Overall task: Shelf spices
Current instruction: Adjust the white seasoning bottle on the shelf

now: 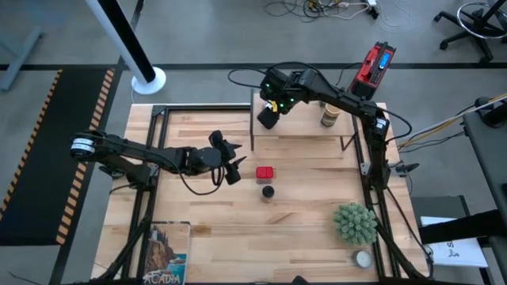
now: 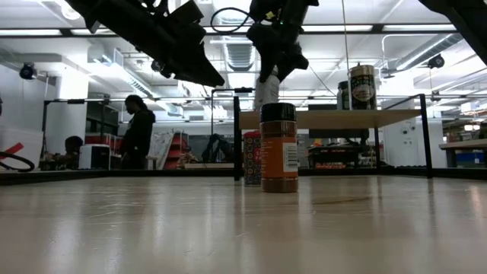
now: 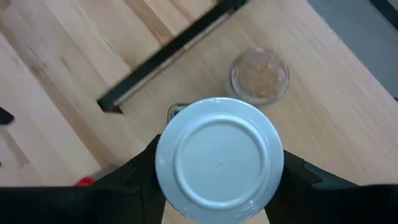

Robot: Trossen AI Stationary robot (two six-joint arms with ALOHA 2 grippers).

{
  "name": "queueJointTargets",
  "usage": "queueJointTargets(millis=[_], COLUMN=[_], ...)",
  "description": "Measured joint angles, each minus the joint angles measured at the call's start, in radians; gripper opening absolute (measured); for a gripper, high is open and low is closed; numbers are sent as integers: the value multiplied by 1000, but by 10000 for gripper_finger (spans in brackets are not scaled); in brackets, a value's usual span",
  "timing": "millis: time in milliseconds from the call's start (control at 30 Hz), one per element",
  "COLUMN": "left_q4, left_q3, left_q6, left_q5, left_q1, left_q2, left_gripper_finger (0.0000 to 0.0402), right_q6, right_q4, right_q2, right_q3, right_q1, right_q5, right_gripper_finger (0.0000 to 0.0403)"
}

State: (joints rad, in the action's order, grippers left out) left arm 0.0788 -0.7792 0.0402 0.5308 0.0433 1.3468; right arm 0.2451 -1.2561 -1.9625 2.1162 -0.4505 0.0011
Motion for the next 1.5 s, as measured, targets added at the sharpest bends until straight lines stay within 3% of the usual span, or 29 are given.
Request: queueJointTargets(millis=[267, 667, 1167, 1267, 1500], left_q4=[-12, -15, -16, -18, -24], left_q3=[0, 0, 0, 0, 0], left_q6=[0, 0, 0, 0, 3], left_q5=[0, 0, 0, -1, -11], left_q1=[0, 0, 0, 0, 0], left_q2=[0, 0, 0, 0, 0], left_gripper_finger=[192, 192, 192, 192, 192], right_q6=[39, -16, -42, -122, -529], right_q4=[12, 12, 7, 5, -8], right_q2=[0, 1, 3, 3, 3], right_q3=[2, 3, 97, 120, 155], right_q1=[1, 1, 6, 6, 21], right_q5=[1, 2, 1, 2, -7], right_gripper_finger=[221, 212, 246, 251, 245])
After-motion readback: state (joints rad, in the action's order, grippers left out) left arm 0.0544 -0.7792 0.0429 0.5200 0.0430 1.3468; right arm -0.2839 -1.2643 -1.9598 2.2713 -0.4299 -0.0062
